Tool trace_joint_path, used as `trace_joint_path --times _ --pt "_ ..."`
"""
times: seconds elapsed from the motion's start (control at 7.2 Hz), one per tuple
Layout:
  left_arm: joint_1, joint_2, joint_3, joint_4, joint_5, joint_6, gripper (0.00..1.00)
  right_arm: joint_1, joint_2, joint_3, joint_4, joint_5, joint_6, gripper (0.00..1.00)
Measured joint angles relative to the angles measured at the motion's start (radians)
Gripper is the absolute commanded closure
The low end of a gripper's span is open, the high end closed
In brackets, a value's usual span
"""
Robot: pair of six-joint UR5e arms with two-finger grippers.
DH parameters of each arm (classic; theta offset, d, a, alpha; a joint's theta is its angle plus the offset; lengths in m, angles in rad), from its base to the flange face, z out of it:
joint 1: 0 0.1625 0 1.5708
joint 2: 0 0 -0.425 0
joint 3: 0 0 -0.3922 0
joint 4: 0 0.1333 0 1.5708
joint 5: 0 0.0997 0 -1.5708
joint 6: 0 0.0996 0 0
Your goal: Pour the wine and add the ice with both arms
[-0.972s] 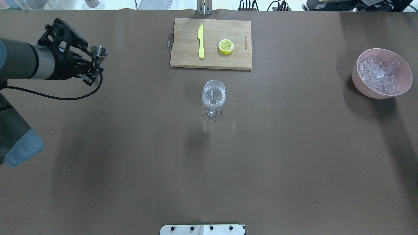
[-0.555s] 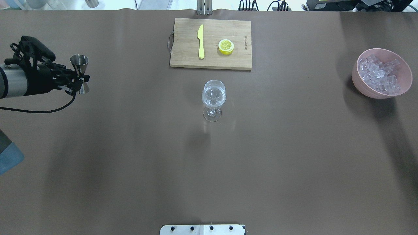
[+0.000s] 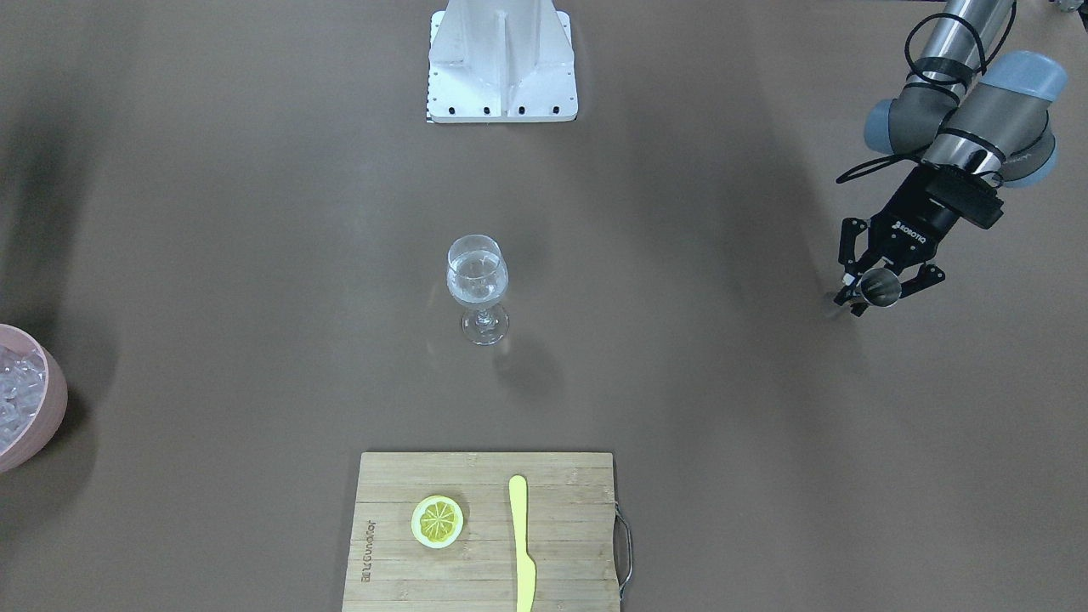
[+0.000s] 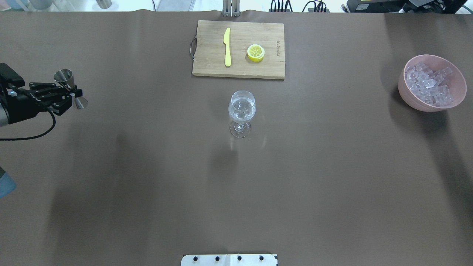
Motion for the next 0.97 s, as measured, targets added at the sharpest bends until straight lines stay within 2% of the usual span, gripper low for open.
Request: trace_joint_path --times 0.28,0.56,0.97 --pt "0.006 0.003 0.117 -0.148 0.082 -0.003 1.0 0.0 -0.002 0.0 0.002 0.0 0.0 0.0" --pt "0.01 0.008 0.147 -0.185 0.139 -0.004 1.0 0.0 -0.003 0.0 0.002 0.001 0.0 0.0" --pt "0.021 0.009 0.172 -0.188 0.153 0.001 1.0 0.0 -0.006 0.001 0.002 -0.001 0.0 0.0"
